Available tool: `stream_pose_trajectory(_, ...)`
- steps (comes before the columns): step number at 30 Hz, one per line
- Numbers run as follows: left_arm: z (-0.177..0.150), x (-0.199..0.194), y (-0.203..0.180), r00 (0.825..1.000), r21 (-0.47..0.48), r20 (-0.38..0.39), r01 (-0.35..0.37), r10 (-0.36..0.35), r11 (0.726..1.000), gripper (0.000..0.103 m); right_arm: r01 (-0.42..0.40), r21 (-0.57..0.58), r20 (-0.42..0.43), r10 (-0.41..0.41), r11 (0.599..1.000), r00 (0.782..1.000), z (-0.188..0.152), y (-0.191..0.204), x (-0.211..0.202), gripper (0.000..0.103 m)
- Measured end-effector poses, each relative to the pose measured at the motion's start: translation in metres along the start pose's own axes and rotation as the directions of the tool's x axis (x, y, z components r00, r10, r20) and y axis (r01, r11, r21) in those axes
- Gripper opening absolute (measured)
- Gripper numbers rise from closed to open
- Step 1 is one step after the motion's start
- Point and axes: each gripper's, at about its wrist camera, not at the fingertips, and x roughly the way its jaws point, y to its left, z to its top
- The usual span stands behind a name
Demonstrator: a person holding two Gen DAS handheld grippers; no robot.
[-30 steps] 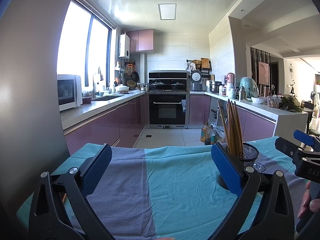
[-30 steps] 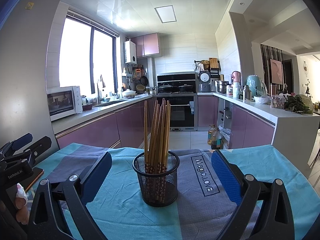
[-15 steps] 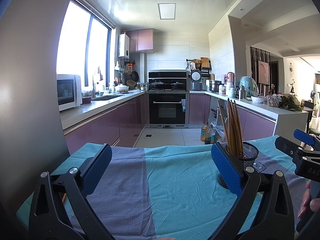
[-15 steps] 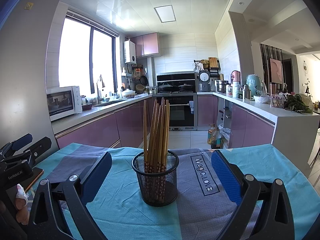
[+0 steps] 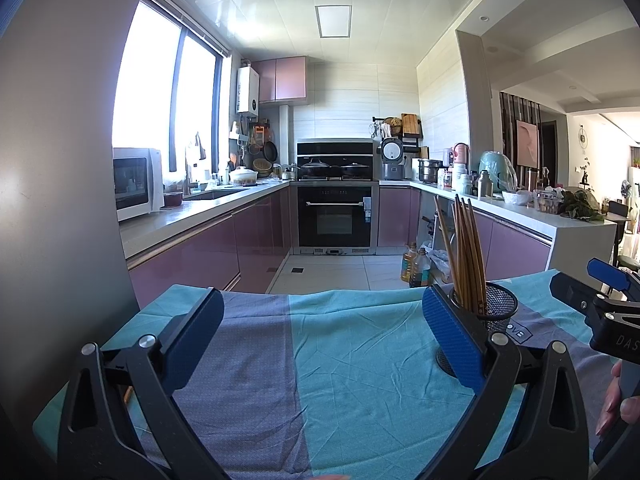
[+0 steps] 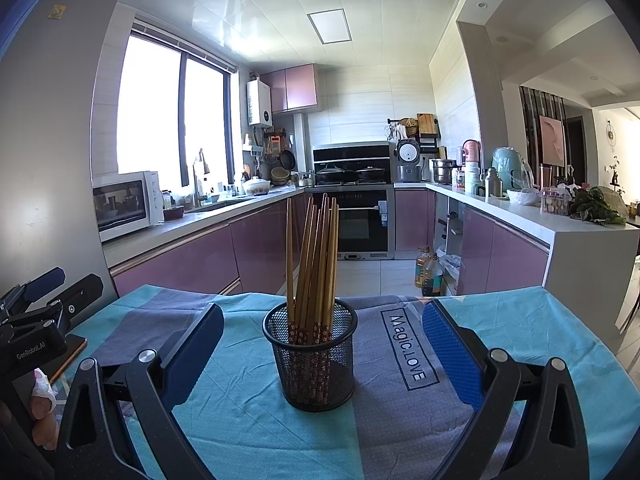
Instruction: Organize utensils
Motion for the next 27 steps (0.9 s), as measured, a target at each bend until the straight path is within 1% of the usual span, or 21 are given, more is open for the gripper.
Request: stream_pose_trajectory(27,-0.0037,0.0014,-0.0005,1.000,0.003,-0.004,-0.003,0.003,1.000,0.098,-0.002,0.005,-0.003,0.002,1.000,1.000,-0.0017,-0.0013,-0.0001,0.096)
